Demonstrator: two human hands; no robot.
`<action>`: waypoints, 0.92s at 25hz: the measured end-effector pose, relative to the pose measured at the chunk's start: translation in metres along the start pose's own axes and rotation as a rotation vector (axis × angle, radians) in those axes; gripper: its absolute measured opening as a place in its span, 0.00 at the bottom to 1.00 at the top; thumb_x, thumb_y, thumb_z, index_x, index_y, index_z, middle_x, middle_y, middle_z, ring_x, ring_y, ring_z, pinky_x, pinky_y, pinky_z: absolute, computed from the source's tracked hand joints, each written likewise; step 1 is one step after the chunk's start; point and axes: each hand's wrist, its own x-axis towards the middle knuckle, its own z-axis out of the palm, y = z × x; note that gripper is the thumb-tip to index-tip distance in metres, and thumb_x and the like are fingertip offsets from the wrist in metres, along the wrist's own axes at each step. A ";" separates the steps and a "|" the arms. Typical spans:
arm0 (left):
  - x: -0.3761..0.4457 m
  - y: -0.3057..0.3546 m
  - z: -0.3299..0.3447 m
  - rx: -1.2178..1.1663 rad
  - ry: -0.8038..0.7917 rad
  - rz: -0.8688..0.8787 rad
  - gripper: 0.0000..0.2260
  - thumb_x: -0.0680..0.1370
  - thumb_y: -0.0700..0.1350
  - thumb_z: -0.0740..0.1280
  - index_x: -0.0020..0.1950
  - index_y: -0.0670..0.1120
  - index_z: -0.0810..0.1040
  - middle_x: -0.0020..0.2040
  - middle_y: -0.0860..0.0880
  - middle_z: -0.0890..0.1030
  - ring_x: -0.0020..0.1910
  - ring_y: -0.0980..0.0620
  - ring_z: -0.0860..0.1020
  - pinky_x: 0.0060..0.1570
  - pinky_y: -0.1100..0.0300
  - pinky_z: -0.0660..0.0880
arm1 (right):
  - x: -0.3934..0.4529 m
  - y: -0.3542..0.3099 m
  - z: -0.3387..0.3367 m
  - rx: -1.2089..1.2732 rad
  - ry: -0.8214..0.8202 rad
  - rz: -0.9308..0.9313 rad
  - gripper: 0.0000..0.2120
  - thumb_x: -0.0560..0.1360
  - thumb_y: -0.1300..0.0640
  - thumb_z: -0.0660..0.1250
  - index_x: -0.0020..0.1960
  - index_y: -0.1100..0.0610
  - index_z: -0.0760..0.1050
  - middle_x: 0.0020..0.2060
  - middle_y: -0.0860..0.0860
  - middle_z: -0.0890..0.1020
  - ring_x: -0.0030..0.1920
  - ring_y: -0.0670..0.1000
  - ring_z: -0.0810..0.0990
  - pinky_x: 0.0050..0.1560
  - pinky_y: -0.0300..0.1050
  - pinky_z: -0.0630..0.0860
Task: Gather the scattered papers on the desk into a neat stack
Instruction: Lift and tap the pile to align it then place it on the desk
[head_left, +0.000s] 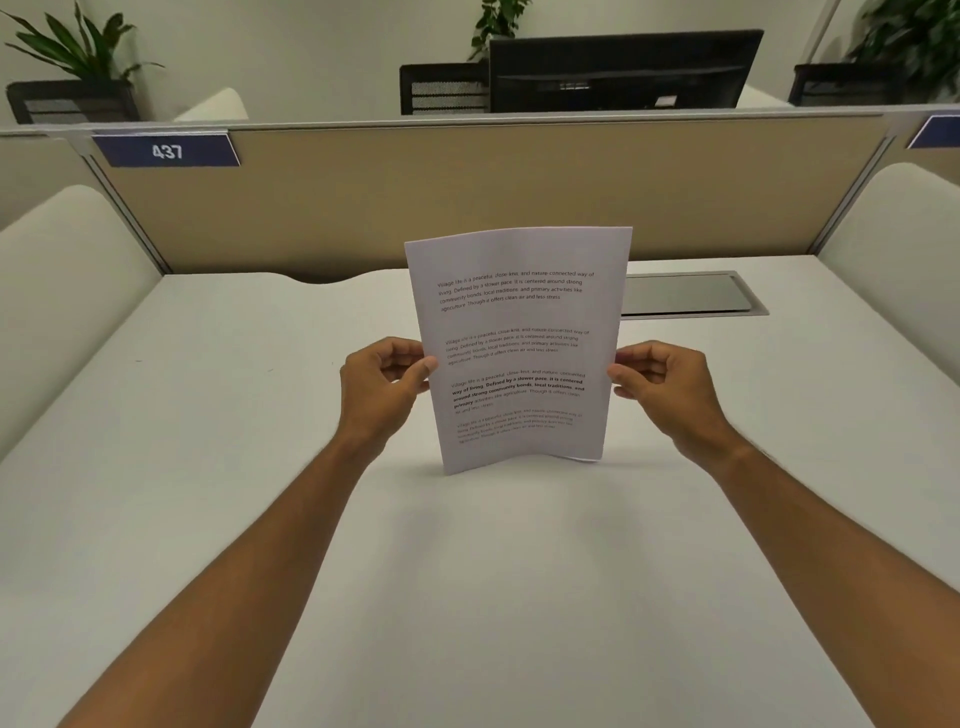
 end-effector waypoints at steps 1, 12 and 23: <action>0.001 -0.003 -0.001 -0.012 -0.007 -0.010 0.05 0.74 0.39 0.74 0.43 0.49 0.82 0.45 0.46 0.86 0.45 0.45 0.86 0.46 0.50 0.84 | 0.000 0.003 0.002 0.002 0.001 0.010 0.07 0.74 0.62 0.72 0.45 0.50 0.81 0.43 0.49 0.86 0.44 0.50 0.86 0.47 0.46 0.84; 0.026 -0.013 0.007 -0.113 -0.020 -0.140 0.04 0.73 0.36 0.74 0.43 0.44 0.84 0.41 0.47 0.88 0.43 0.47 0.87 0.43 0.57 0.83 | 0.030 0.018 -0.002 0.122 -0.089 0.053 0.07 0.75 0.64 0.71 0.46 0.53 0.83 0.41 0.48 0.88 0.43 0.50 0.87 0.42 0.41 0.83; 0.094 -0.013 0.001 -0.117 0.026 -0.453 0.04 0.71 0.32 0.75 0.42 0.37 0.82 0.38 0.45 0.87 0.38 0.49 0.87 0.37 0.62 0.82 | 0.106 0.022 0.022 0.252 -0.230 0.373 0.02 0.72 0.67 0.73 0.44 0.63 0.83 0.40 0.54 0.88 0.42 0.52 0.87 0.40 0.40 0.82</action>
